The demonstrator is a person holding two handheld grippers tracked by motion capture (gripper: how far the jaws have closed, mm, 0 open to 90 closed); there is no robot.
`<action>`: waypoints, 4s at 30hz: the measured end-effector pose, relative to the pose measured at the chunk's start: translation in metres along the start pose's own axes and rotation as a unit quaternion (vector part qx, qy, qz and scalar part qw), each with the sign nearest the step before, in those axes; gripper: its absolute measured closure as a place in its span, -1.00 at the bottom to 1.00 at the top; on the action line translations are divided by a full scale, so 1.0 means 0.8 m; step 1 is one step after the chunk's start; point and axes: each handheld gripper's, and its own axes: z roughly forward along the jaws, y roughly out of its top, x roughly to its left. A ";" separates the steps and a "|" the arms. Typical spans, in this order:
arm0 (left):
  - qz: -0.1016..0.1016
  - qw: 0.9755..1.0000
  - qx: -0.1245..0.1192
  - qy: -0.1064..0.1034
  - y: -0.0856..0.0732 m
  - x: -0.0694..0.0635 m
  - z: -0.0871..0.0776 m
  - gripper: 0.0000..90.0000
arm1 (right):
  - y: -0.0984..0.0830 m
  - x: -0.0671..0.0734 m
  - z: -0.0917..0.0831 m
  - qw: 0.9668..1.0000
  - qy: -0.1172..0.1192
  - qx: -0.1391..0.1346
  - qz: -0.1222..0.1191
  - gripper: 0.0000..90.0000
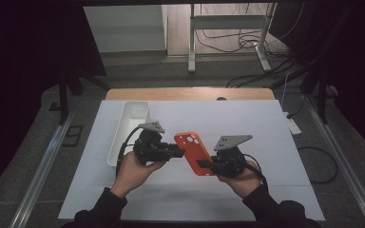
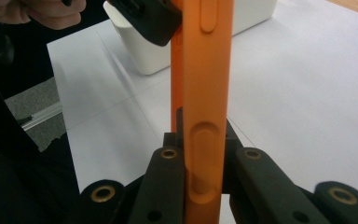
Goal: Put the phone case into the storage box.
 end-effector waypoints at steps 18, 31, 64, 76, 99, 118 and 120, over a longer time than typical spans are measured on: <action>-0.059 0.998 -0.010 -0.007 -0.002 0.004 0.000 0.98 | -0.002 0.000 0.005 1.000 -0.014 0.013 -0.001 0.85; -0.072 0.997 -0.007 -0.003 0.000 -0.003 0.007 0.98 | -0.001 0.005 0.013 1.000 -0.021 0.006 -0.008 0.32; -0.064 0.996 0.009 0.057 -0.005 0.012 -0.004 0.98 | -0.012 -0.004 0.008 0.998 -0.051 0.031 -0.006 -1.00; -0.067 0.995 0.005 0.070 -0.004 0.023 -0.017 0.98 | -0.029 -0.005 -0.016 0.997 -0.072 0.034 0.004 -1.00; -0.078 0.992 -0.005 0.099 0.001 0.048 -0.041 0.98 | -0.065 -0.013 -0.060 0.994 -0.100 0.024 0.035 -1.00; -0.091 0.988 -0.007 0.126 0.020 0.071 -0.066 0.98 | -0.101 -0.033 -0.104 0.987 -0.140 0.018 0.075 -1.00; -0.092 0.987 -0.005 0.130 0.023 0.073 -0.069 0.98 | -0.105 -0.035 -0.110 0.986 -0.141 0.016 0.089 -1.00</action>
